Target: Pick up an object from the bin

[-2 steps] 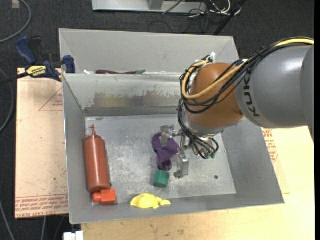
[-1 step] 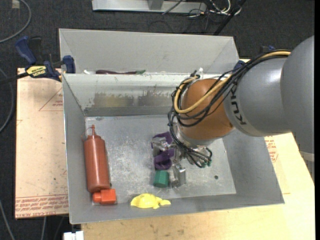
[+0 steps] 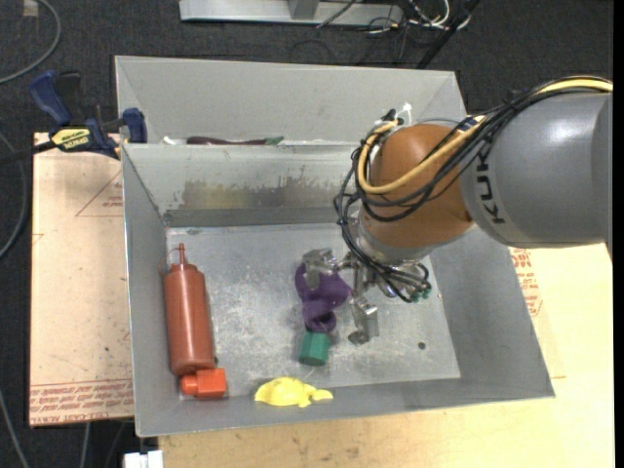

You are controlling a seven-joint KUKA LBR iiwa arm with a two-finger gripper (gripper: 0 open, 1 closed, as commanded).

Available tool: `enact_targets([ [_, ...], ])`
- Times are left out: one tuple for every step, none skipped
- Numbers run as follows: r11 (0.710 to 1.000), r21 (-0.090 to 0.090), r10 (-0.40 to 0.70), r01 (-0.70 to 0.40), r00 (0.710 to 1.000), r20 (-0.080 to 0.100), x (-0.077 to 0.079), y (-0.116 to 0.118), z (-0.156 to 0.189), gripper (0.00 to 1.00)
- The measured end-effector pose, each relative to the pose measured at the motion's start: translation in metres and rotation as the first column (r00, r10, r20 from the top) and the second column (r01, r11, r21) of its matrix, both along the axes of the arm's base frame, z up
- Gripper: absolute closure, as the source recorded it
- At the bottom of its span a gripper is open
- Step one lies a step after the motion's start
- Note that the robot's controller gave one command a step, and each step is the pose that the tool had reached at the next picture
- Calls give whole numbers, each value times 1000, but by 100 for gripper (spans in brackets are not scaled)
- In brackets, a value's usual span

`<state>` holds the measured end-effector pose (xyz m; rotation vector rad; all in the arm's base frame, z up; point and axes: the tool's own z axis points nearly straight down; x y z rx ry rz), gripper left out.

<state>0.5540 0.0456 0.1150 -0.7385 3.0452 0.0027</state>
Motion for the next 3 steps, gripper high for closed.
enact_targets([
  [998, 0, -56, 56, 998, -4, -6, 5, -16, 0],
  [961, 0, 277, -277, 961, 3, 4, 4, -44, 100],
  [961, 0, 276, -276, 961, 4, 4, 4, -44, 100],
])
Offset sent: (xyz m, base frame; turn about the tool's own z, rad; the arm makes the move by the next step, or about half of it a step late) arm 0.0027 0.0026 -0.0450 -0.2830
